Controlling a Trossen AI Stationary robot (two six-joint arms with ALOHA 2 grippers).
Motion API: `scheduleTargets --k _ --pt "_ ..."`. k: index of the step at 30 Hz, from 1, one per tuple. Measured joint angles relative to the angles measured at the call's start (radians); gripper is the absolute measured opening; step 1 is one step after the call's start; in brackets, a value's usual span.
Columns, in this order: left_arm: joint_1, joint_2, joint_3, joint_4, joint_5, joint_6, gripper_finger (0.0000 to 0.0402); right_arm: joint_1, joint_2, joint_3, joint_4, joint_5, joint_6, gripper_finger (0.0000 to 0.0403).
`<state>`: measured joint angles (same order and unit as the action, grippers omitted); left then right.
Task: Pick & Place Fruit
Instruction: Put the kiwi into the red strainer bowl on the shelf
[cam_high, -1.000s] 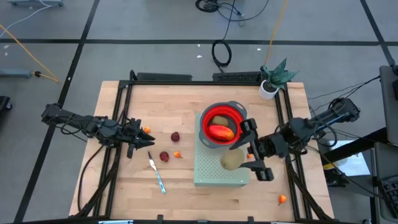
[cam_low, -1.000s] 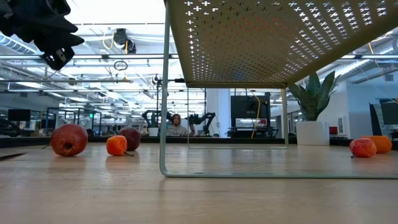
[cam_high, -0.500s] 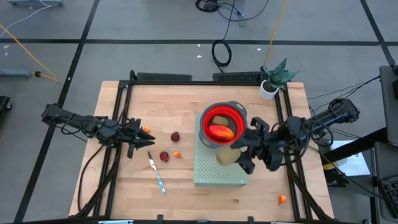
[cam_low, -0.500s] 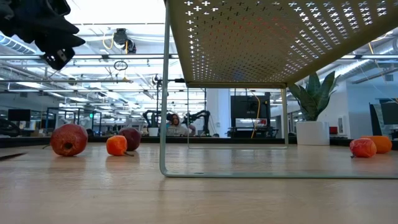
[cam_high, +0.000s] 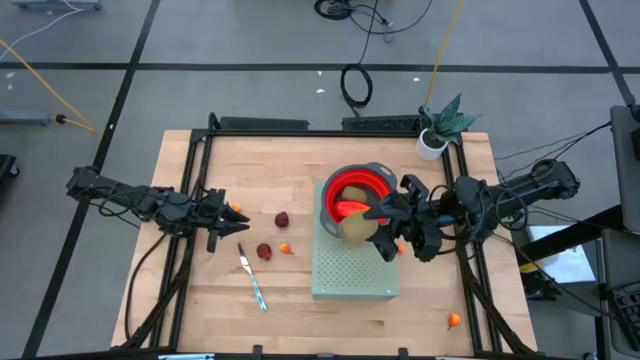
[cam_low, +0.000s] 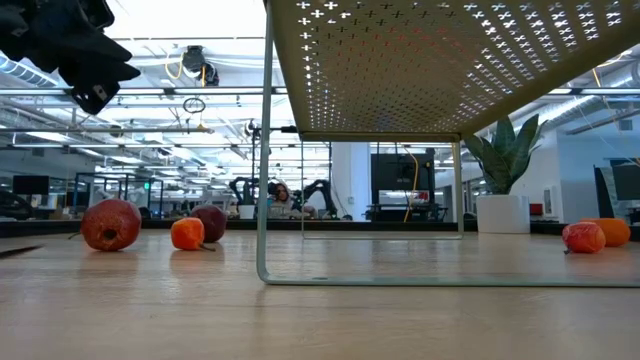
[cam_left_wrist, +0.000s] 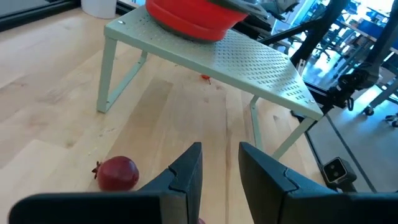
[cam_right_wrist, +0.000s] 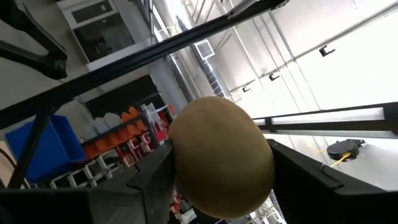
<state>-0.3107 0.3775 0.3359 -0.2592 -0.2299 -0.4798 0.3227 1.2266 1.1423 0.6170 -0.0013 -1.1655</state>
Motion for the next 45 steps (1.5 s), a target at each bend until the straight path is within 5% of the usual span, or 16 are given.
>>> scheduleTargets --k 9,25,32,38,45 --pt "0.000 0.000 0.000 -0.001 -0.008 -0.020 0.0102 -0.001 -0.016 0.000 0.067 -0.034 0.259 0.0218" --pt "0.000 0.001 0.000 -0.059 -0.032 -0.016 0.0102 -0.001 -0.150 0.000 0.132 -0.637 0.677 0.0218" --pt "0.000 0.001 0.000 -0.059 -0.042 -0.016 0.0102 0.000 -0.164 0.000 0.135 -0.710 0.709 0.0218" --pt "0.000 0.001 0.000 -0.059 -0.042 0.009 0.0102 -0.002 -0.165 0.000 0.122 -0.600 0.708 0.0218" --pt "0.000 0.001 0.000 -0.059 -0.045 0.026 0.0102 -0.017 -0.129 0.000 -0.061 0.078 0.702 0.0218"
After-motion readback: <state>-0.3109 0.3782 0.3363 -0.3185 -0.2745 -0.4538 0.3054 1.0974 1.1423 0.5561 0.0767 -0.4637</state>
